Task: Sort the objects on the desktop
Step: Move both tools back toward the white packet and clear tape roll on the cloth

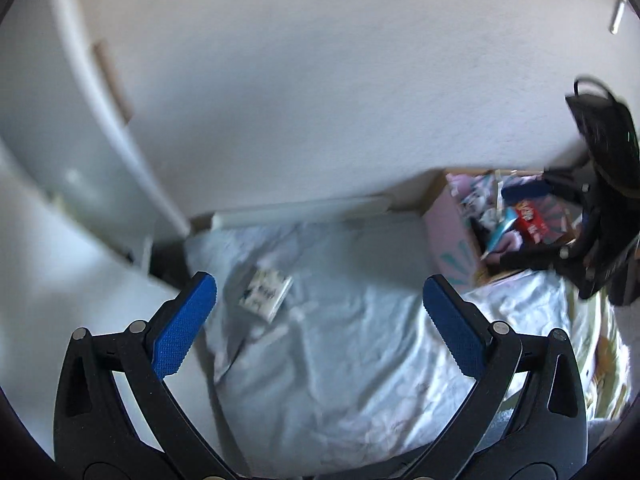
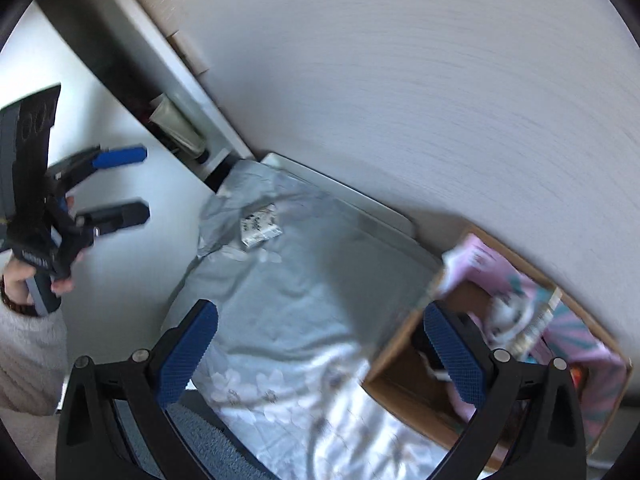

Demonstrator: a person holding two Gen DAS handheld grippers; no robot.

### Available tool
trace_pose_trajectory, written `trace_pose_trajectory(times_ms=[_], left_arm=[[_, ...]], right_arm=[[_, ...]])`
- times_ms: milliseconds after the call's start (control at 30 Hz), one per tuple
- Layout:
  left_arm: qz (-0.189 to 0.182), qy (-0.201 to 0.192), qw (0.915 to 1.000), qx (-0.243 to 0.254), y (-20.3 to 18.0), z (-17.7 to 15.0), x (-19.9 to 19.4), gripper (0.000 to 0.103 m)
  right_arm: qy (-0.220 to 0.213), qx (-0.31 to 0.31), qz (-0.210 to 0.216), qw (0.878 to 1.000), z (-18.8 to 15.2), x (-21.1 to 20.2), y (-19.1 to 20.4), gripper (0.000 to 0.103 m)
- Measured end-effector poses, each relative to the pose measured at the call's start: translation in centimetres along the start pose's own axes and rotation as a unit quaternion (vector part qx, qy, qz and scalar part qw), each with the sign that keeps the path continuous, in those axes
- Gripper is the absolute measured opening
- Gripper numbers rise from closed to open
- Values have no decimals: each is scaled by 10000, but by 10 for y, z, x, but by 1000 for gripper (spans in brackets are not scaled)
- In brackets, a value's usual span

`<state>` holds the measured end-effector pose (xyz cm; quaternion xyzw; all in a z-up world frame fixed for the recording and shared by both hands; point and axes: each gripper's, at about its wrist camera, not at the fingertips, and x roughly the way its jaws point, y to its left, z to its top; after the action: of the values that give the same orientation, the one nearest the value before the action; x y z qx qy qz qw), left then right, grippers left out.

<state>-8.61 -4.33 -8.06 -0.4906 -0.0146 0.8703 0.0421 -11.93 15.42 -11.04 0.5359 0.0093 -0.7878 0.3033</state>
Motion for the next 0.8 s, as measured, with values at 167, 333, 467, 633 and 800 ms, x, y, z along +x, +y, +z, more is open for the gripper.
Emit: trace_pose_trajectory(times_ms=[167,333,467,633,800], left_arm=[[702,-143,9971,-258,22,-43,-7,103],[1103,-282,9898,-862,31,-76,6,103],[1380,-476,9759,-1621,34,-94,26,103],[2158,-667,9545,-1948,22,-113,66,102],[2701,-387,9422,-1946,10,-123,103,99]], right_arm=[[176,-260,-53,9995,24,28,16,103],[534,-628,19,9966,46,66,41,103],[569,-861,-275,9943,58,98,61,103],[653,-960,-521,9919,67,152,71,103],[699,-1308,-547,9874,67,195,78,103]])
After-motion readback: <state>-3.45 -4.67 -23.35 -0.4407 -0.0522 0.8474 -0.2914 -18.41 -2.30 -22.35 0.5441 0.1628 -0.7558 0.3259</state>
